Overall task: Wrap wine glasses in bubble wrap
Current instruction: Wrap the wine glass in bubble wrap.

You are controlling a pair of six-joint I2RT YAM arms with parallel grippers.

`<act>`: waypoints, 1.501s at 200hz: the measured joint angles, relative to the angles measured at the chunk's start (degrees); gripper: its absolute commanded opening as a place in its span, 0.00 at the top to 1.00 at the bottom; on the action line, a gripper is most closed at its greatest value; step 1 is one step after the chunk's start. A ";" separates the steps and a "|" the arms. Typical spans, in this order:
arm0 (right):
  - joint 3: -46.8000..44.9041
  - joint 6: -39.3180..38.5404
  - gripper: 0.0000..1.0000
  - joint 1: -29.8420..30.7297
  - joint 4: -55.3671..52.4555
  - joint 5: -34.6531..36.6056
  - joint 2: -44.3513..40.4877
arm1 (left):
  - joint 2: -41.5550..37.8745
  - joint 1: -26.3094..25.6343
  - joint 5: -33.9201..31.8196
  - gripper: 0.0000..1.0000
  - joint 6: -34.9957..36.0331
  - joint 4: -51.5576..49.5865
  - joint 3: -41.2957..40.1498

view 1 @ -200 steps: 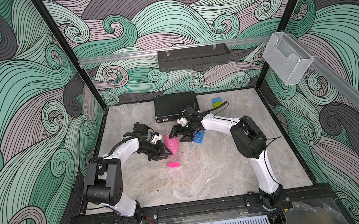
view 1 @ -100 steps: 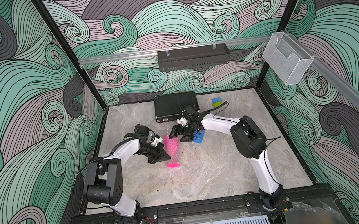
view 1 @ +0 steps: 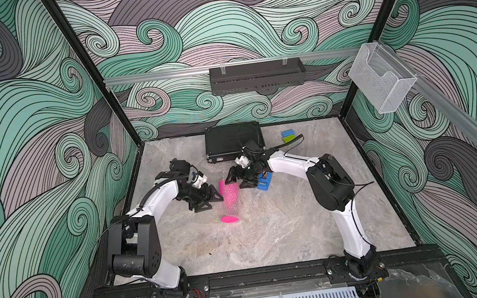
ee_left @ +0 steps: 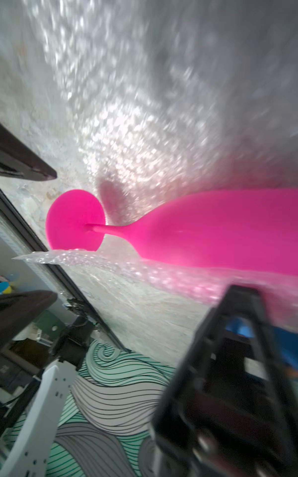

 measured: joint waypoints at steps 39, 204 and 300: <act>0.02 -0.13 0.16 0.09 -0.26 0.74 -0.22 | 6.54 5.77 -11.41 0.33 3.23 -0.55 9.09; -0.22 -0.11 0.17 0.42 0.68 0.87 -0.35 | 26.84 8.20 -1.27 0.58 8.07 -6.01 14.40; -1.42 -0.07 0.19 0.42 2.25 0.68 -0.76 | 28.94 10.82 9.51 0.29 8.44 -3.67 19.69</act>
